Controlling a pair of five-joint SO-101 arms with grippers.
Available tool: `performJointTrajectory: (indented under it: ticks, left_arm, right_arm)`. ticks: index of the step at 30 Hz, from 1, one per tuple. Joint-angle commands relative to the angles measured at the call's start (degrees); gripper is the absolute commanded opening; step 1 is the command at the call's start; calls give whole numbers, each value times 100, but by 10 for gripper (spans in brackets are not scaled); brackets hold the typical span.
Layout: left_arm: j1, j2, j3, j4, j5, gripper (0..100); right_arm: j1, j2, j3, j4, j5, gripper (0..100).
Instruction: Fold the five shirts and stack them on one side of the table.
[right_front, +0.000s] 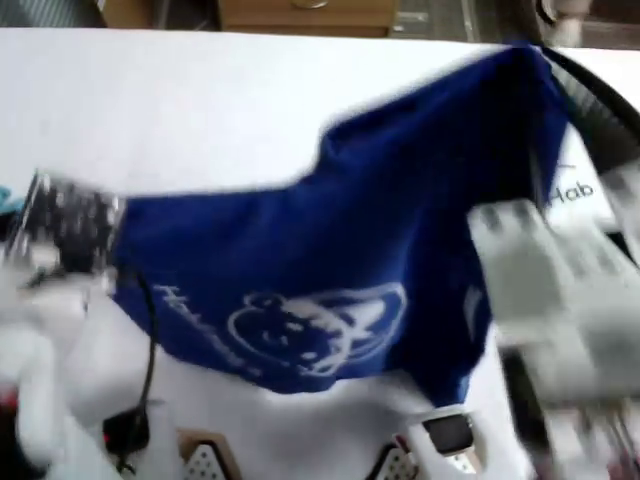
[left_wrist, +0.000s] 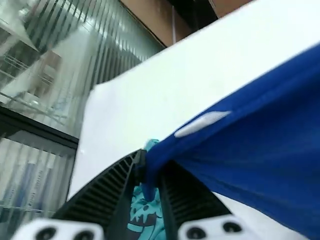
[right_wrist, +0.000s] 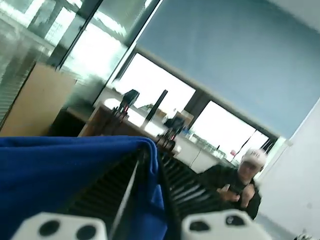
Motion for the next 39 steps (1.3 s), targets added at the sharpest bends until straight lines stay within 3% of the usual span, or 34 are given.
performJointTrajectory:
  ticks: [1, 11, 18, 23, 30, 33, 39]
  left_arm:
    - [35, 492, 822, -905, 44, 22]
    - [1134, 2259, 1051, -2338, 246, 22]
    - [1371, 3525, 40, -2295, 246, 22]
    - [1371, 4062, -479, -1723, 211, 22]
    - [1398, 4255, -470, -888, -26, 22]
    - [1407, 4281, -418, -527, -114, 22]
    - [1415, 4273, 444, -378, -360, 22]
  right_arm:
    - [-4, 549, 440, -541, -9, 21]
    - [602, 1631, 1143, -1798, -9, 21]
    - [1033, 2220, 1143, -1938, -9, 21]
    - [1086, 2527, 1152, -1886, -9, 21]
    - [1095, 2712, 1257, -497, 18, 21]
    - [1059, 2703, 1644, 251, 360, 21]
    - [1209, 2695, 2743, 760, 747, 20]
